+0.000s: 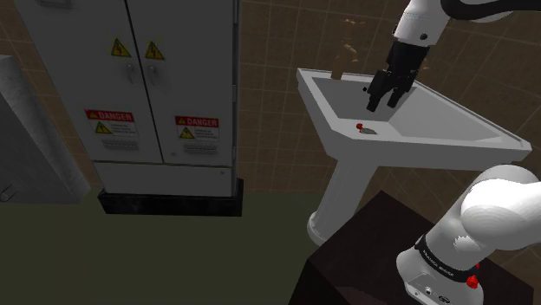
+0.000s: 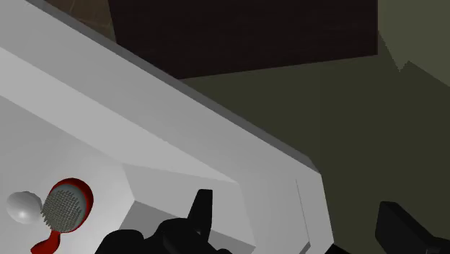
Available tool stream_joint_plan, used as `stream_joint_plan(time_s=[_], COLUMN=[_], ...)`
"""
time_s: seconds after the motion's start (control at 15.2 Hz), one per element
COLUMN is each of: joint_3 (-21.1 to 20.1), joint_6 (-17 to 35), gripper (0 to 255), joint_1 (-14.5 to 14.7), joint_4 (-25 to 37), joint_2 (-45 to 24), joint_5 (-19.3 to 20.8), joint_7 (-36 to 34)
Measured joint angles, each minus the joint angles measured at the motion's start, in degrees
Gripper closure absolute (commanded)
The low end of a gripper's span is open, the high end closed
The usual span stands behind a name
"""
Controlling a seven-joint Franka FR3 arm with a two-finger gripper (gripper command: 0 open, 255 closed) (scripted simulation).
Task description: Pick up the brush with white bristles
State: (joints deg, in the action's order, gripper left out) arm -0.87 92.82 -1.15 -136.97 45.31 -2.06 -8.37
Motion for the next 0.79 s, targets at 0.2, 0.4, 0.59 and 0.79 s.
stream_joint_plan(time_s=[0.2, 0.4, 0.59, 0.79], joint_3=[1.2, 4.0, 7.4, 10.5], joint_6=[1.1, 4.0, 7.4, 10.8], gripper=[0, 0, 0, 0], joint_1=[-0.6, -1.9, -3.3, -4.6], joint_4=[0.1, -0.6, 0.4, 0.1], joint_2=[-1.3, -4.0, -9.0, -12.6], joint_5=[0.6, 1.7, 3.0, 3.8], joint_7=[0.9, 3.1, 6.0, 8.5])
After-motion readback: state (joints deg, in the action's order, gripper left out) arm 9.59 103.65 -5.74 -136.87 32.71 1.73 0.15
